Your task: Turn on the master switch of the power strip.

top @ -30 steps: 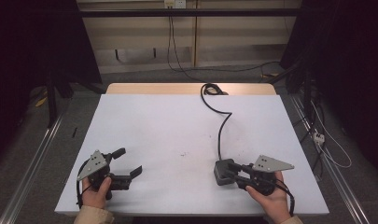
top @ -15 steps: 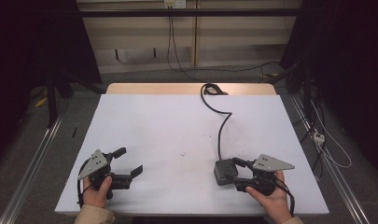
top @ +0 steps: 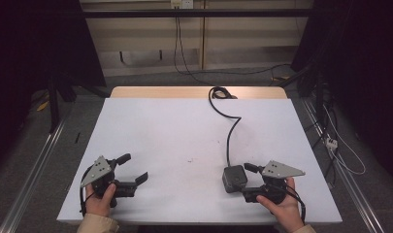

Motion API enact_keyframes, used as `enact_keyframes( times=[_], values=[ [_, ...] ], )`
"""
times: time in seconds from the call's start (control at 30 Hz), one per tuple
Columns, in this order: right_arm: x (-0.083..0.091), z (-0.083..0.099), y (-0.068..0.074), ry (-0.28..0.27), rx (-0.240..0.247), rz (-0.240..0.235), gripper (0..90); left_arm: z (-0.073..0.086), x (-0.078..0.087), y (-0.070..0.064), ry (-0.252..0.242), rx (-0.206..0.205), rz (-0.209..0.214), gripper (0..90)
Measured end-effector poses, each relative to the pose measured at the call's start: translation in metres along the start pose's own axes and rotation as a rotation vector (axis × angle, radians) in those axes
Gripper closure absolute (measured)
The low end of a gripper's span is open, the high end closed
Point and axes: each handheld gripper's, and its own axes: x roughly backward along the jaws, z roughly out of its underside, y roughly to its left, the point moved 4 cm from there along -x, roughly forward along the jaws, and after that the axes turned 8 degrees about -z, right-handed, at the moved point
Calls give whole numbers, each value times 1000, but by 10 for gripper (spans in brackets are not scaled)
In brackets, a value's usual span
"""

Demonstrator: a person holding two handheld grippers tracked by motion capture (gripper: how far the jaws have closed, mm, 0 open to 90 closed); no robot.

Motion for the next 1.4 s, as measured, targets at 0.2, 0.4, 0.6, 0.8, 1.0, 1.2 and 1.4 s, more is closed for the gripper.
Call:
enact_keyframes(
  times=[0.2, 0.4, 0.6, 0.8, 1.0, 1.2, 1.4],
  values=[
    [2, 3, -2, 5, 4, -3, 128, 0, 0, 0, 0, 1, 1, 39],
    [4, 4, -4, -1, 0, -3, 118, 0, -1, 0, -1, 2, 4, 39],
    [7, 7, -6, 2, -10, 0, 100, -1, -1, 0, -1, 1, 4, 39],
    [12, 9, -10, -12, -19, 4, 100, -1, -1, -1, -2, 0, 4, 39],
    [14, 10, -11, -9, -14, 6, 100, -1, -1, -1, -2, 2, 3, 39],
    [16, 12, -13, -5, -9, 9, 100, -1, 0, -1, -3, 2, 3, 39],
    [17, 14, -13, 4, 0, 8, 100, -1, 0, 0, -3, 1, 4, 39]
  ],
)
